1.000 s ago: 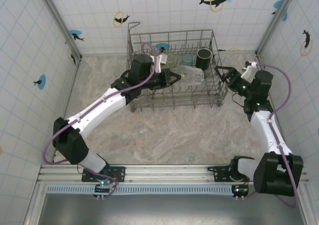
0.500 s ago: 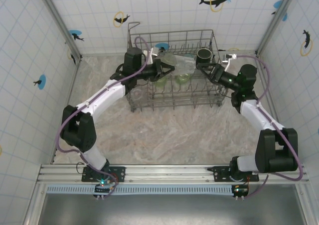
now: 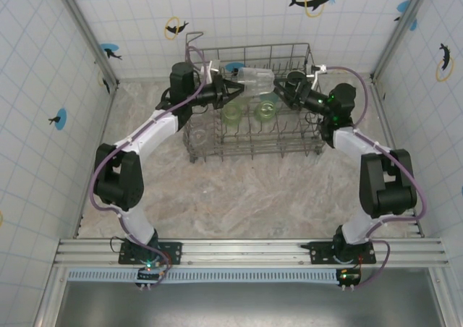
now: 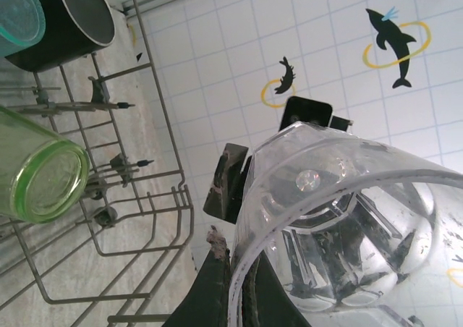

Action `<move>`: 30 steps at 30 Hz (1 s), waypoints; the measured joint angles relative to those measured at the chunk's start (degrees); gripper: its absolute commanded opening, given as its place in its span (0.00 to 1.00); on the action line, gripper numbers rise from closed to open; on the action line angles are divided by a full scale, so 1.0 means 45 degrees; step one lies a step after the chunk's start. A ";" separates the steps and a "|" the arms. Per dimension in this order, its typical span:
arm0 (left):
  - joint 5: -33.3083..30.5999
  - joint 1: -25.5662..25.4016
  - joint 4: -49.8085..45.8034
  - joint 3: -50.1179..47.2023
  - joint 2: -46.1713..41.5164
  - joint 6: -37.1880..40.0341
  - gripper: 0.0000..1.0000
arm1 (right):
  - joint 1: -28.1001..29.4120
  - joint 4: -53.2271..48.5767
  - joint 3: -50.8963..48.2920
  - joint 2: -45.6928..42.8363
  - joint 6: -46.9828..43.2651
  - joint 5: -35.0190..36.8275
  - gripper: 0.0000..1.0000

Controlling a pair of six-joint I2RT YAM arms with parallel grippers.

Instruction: Load the cups into the dish rack

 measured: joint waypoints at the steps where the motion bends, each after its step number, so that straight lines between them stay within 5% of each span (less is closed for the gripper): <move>1: 0.0034 0.0049 0.0112 0.0000 0.0019 -0.0087 0.00 | 0.0068 0.0248 0.0175 0.0238 0.0316 0.0024 0.98; 11: 0.0510 0.0155 0.0879 0.0005 0.0238 -0.0675 0.00 | 0.1025 0.1341 0.1647 0.1103 0.1817 0.0316 0.97; 20: 0.0797 0.0204 0.1093 0.0010 0.0325 -0.0942 0.00 | 0.1234 0.1734 0.1972 0.1700 0.2414 0.0534 0.53; 23: 0.0884 0.0243 0.1098 0.0010 0.0325 -0.0967 0.15 | 0.1258 0.1734 0.1977 0.1705 0.2433 0.0583 0.43; 25: 0.0850 0.0248 0.1049 0.0010 0.0325 -0.0738 0.35 | 0.1273 0.1632 0.1977 0.1705 0.2341 0.0578 0.39; 30: 0.0151 0.0471 -0.0316 0.0228 0.0267 0.0024 0.60 | 0.1345 0.0034 0.2404 0.1700 0.1326 0.0685 0.35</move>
